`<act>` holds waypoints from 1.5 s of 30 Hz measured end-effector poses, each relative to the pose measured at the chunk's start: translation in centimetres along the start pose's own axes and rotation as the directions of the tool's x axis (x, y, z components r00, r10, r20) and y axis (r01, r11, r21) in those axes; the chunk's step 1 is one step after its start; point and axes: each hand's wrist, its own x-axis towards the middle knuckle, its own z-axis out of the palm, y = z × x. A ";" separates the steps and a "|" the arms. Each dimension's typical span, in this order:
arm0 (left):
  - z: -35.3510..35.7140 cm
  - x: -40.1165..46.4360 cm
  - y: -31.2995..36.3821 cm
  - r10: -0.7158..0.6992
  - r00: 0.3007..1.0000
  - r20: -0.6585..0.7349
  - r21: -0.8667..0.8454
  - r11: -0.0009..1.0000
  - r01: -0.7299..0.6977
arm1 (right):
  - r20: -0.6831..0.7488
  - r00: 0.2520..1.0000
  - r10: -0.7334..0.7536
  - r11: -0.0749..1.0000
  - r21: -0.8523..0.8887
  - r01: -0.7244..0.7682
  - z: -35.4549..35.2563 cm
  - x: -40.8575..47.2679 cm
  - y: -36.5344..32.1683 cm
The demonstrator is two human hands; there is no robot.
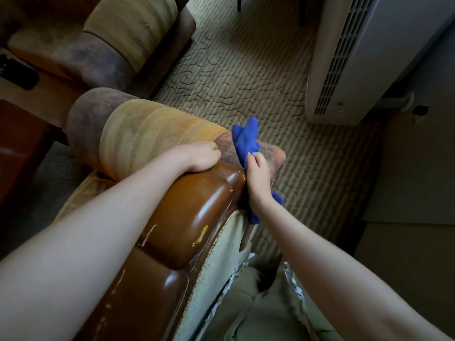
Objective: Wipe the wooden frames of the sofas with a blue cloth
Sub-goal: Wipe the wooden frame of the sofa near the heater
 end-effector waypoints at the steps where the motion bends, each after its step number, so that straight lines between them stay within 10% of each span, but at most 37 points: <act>1: 0.0 0.0 0.0 0.003 1.000 -0.003 0.005 1.000 -0.003 | 0.033 0.997 0.065 0.997 0.026 -0.066 0.1 0.5 0.7; 7: 0.2 0.4 -0.4 0.040 0.999 -0.015 0.021 0.999 -0.040 | 0.115 0.988 0.106 0.981 0.151 -0.122 -1.3 -5.8 1.0; 15: 0.2 0.3 -0.1 0.036 0.999 -0.010 -0.004 0.999 -0.036 | 0.217 0.947 -0.238 0.955 -0.127 0.269 -0.2 -5.4 -1.6; 24: 0.3 0.3 -0.3 0.011 1.000 -0.014 -0.020 1.000 -0.011 | 0.362 0.928 0.094 0.995 -0.062 -0.076 -3.3 -4.9 0.5; 32: 0.3 0.5 -0.3 -0.039 0.998 -0.042 -0.062 0.997 0.037 | 0.428 0.870 -0.246 0.931 -0.147 0.335 -2.1 -5.6 -3.6; 45: 0.5 0.9 -0.7 -0.073 0.996 -0.046 -0.158 0.985 0.065 | 0.514 0.851 -0.105 0.930 -0.253 0.268 -5.0 -6.9 -4.5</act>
